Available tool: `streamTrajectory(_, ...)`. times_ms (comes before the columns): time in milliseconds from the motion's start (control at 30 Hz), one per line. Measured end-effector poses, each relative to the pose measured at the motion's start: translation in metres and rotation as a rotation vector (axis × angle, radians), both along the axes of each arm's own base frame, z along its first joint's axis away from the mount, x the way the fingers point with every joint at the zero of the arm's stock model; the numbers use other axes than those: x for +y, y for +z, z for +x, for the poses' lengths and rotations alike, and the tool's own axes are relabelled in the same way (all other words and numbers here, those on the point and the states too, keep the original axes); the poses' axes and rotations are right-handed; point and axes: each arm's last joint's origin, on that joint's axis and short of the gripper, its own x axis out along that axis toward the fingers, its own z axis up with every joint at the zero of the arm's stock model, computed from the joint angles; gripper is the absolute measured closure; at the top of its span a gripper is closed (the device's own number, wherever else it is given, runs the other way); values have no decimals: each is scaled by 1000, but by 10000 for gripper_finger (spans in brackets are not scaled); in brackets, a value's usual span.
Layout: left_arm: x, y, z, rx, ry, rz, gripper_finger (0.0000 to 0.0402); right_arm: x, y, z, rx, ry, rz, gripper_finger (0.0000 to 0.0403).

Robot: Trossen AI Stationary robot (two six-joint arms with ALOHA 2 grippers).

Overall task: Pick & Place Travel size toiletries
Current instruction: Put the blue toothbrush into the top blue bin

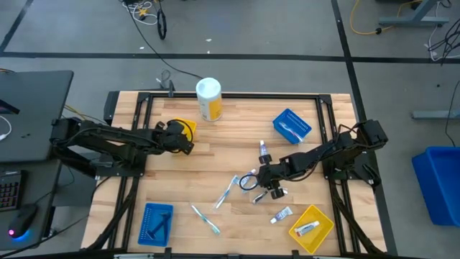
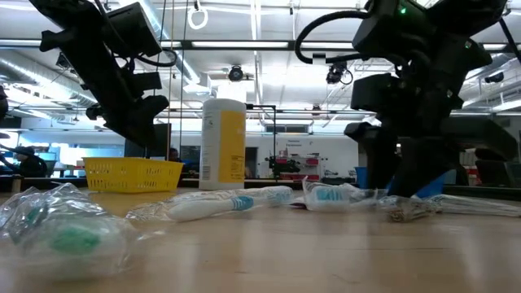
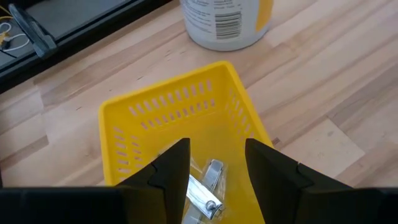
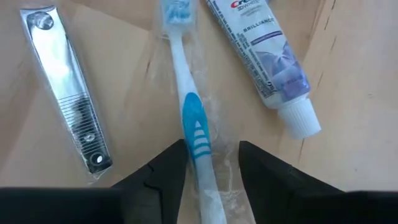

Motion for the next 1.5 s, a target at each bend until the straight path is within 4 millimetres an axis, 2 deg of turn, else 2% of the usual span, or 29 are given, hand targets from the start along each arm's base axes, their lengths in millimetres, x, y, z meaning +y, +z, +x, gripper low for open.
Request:
streamTrajectory(367,0,0,0,2,-2,1,240,1,-1,0,7,-2,67,349)
streamTrajectory(567,0,0,0,3,-2,1,240,3,4,-1,-3,-29,108,364)
streamTrajectory(700,0,0,0,3,-2,1,240,5,23,-4,-53,-62,154,365)
streamTrajectory(867,0,0,0,4,-2,1,240,2,57,-16,-81,-121,166,365)
streamTrajectory(1033,0,0,0,2,0,0,240,-23,92,-43,-137,-258,25,365)
streamTrajectory(1167,0,0,0,1,0,1,240,-52,110,-72,-133,-498,-39,365)
streamTrajectory(1333,0,0,0,1,2,5,240,-89,118,-100,-82,-816,-118,364)
streamTrajectory(1500,0,0,0,0,3,4,240,-120,115,-113,-37,-1084,-150,364)
